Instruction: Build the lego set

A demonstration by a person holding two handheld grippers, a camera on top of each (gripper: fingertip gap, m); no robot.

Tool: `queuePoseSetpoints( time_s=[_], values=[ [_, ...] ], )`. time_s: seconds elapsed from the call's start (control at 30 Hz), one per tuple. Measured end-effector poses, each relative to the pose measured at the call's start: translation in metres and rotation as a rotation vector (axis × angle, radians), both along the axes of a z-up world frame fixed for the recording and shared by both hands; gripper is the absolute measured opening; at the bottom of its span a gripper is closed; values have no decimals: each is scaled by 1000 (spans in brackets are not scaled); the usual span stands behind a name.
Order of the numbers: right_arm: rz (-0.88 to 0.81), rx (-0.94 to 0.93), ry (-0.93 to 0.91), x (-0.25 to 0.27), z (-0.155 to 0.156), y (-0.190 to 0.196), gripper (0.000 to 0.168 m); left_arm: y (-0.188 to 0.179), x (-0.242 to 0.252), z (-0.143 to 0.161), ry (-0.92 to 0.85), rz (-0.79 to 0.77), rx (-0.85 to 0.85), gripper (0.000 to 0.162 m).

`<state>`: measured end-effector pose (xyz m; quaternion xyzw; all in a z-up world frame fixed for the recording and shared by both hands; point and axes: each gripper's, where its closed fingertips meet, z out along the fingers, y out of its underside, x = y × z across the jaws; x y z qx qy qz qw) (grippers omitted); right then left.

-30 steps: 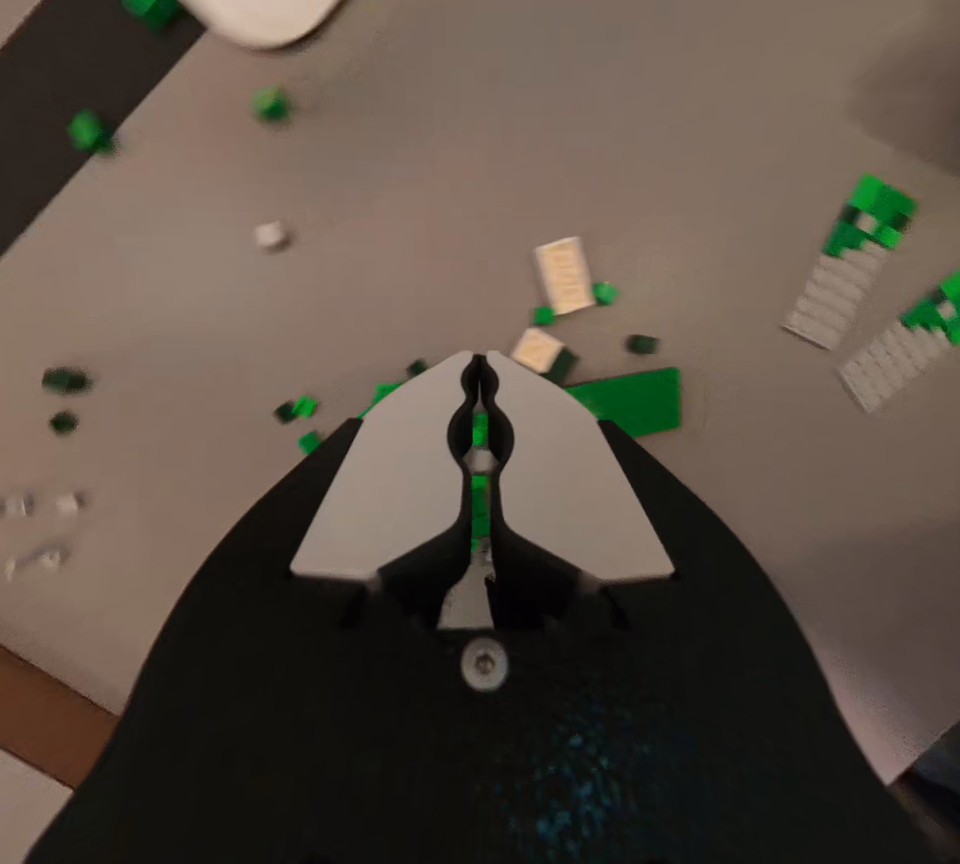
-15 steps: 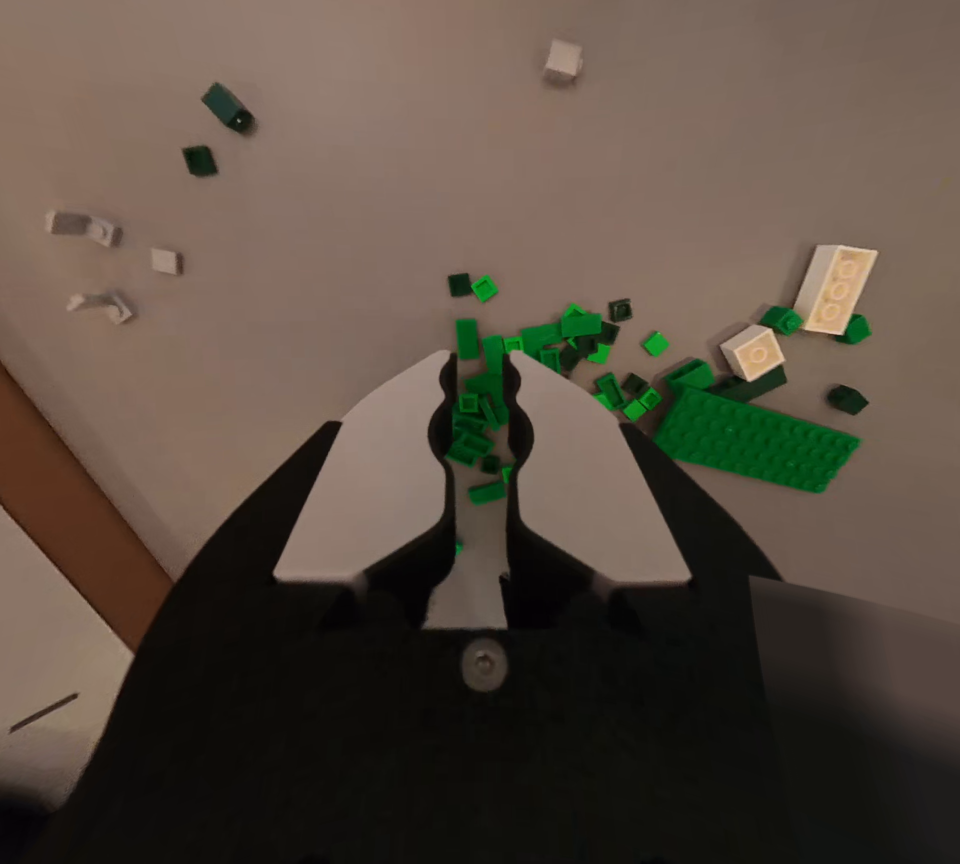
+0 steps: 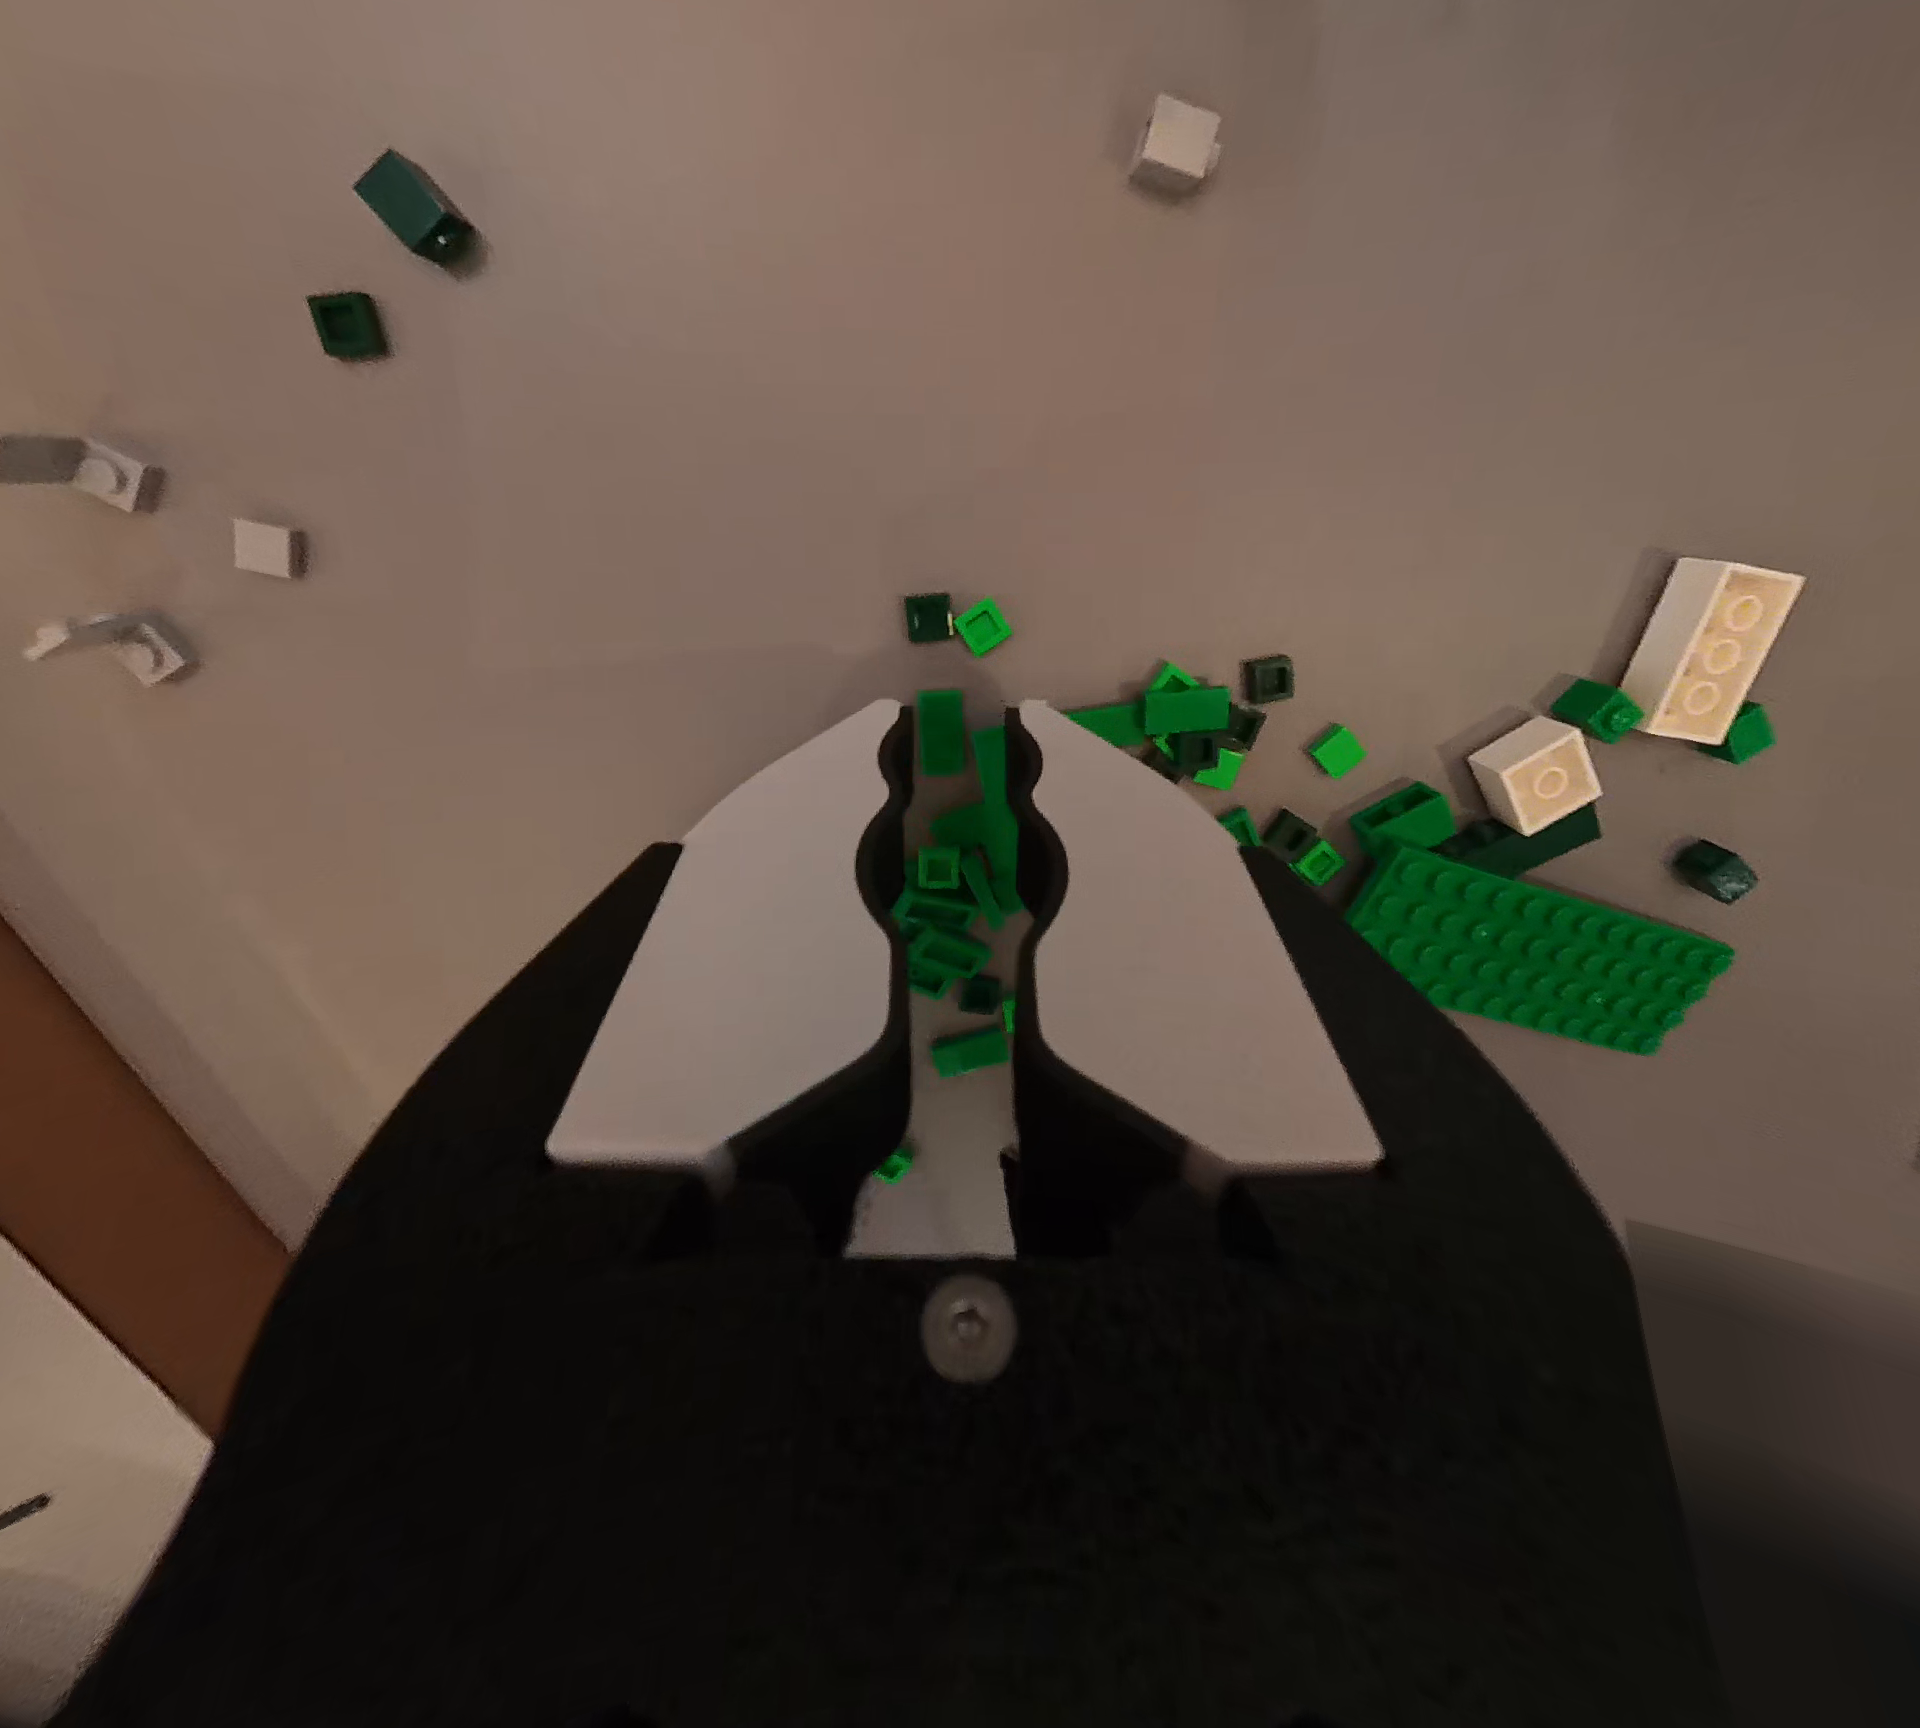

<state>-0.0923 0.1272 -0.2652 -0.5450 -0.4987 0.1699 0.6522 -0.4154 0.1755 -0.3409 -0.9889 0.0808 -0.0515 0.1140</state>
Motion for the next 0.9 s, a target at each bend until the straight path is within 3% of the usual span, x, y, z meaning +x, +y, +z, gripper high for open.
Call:
queuePoseSetpoints(
  time_s=[0.17, 0.27, 0.5, 0.7, 0.9],
  values=[
    [0, 2, -6, -1, -1, 0, 5, -3, -2, -4, -21, 24, -16, 18],
    [1, 0, -9, -1, -1, 0, 5, -5, -5, -4, -6, 18, -18, 7],
    [-4, 11, -19, -1, -2, 0, 5, -2, -8, -2, 23, -55, 5, 0],
    [-53, -1, 55, 8, 6, 8, 5, -2, 39, 45, 30, -369, 193, 0],
    [-81, 29, 59, 10, 9, 9, 5, -53, 169, 61, -114, -820, 166, 0]
  ],
)
